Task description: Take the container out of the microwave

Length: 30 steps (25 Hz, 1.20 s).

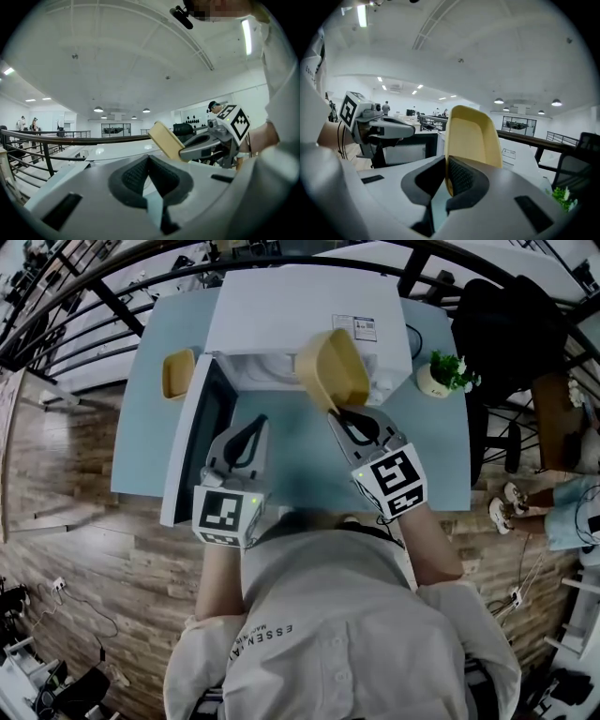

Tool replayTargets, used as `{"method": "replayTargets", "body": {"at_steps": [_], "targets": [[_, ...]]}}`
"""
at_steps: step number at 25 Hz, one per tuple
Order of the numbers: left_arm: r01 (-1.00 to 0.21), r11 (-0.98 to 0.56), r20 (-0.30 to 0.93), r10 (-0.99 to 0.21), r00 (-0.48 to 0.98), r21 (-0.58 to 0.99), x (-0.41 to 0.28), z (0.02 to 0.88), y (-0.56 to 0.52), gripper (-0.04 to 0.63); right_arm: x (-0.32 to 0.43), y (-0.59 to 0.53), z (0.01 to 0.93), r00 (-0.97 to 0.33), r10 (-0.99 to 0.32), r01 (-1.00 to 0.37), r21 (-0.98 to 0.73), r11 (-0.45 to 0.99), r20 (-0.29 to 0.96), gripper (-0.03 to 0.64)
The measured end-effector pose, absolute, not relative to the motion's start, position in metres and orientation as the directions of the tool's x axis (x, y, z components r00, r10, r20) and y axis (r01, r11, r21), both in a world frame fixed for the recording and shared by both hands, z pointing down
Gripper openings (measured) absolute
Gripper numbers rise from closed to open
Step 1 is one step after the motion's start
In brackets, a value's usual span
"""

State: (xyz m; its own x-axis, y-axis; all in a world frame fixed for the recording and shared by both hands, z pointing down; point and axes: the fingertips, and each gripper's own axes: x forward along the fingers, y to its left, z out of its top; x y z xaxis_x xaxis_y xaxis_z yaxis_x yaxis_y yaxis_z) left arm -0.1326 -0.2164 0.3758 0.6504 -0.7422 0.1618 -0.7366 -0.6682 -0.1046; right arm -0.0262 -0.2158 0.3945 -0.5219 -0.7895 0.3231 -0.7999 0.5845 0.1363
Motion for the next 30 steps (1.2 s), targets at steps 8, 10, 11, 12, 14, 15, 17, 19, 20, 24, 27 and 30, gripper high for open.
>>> {"method": "replayTargets", "body": {"at_steps": [8,10,11,12,14,15,17,19,20,24,27,30], "targets": [[-0.738,-0.663,0.133,-0.749,0.649,-0.125,-0.133,0.364,-0.223,0.002,-0.004,-0.213,0.369,-0.451,-0.878,-0.867,0.155,0.473,0.161,0.031],[-0.738,-0.662,0.119,-0.75,0.651,-0.13,-0.134,0.36,-0.226,0.002,-0.001,-0.212,0.362,-0.438,-0.891,-0.878,0.158,0.453,0.118,0.031],[-0.737,-0.663,0.118,-0.749,0.653,-0.132,-0.134,0.359,-0.226,0.002,0.0,-0.212,0.359,-0.432,-0.897,-0.883,0.155,0.442,0.099,0.031],[-0.735,-0.665,0.119,-0.747,0.654,-0.136,-0.135,0.359,-0.227,0.002,0.001,-0.212,0.357,-0.424,-0.902,-0.89,0.15,0.432,0.083,0.031],[-0.73,-0.668,0.119,-0.744,0.657,-0.145,-0.135,0.357,-0.228,0.002,0.004,-0.214,0.35,-0.405,-0.913,-0.902,0.14,0.408,0.049,0.031],[-0.729,-0.668,0.118,-0.744,0.658,-0.149,-0.136,0.357,-0.229,0.002,0.005,-0.214,0.346,-0.393,-0.919,-0.909,0.138,0.393,0.029,0.031],[-0.728,-0.669,0.116,-0.743,0.659,-0.152,-0.137,0.356,-0.232,0.002,0.009,-0.216,0.339,-0.371,-0.929,-0.921,0.133,0.367,-0.007,0.029],[-0.728,-0.668,0.109,-0.744,0.66,-0.154,-0.138,0.353,-0.235,0.002,0.01,-0.218,0.335,-0.357,-0.934,-0.927,0.128,0.351,-0.024,0.029],[-0.729,-0.668,0.107,-0.744,0.659,-0.153,-0.139,0.353,-0.236,0.002,0.011,-0.219,0.335,-0.352,-0.936,-0.93,0.124,0.347,-0.026,0.029],[-0.729,-0.668,0.108,-0.744,0.659,-0.152,-0.141,0.354,-0.24,0.002,0.014,-0.223,0.338,-0.334,-0.942,-0.938,0.102,0.331,-0.019,0.028],[-0.726,-0.671,0.108,-0.741,0.663,-0.151,-0.14,0.352,-0.243,0.002,0.016,-0.227,0.339,-0.328,-0.945,-0.941,0.098,0.325,-0.012,0.028],[-0.726,-0.671,0.105,-0.741,0.663,-0.151,-0.141,0.352,-0.246,0.002,0.013,-0.229,0.34,-0.332,-0.943,-0.938,0.106,0.329,-0.006,0.026]]}}
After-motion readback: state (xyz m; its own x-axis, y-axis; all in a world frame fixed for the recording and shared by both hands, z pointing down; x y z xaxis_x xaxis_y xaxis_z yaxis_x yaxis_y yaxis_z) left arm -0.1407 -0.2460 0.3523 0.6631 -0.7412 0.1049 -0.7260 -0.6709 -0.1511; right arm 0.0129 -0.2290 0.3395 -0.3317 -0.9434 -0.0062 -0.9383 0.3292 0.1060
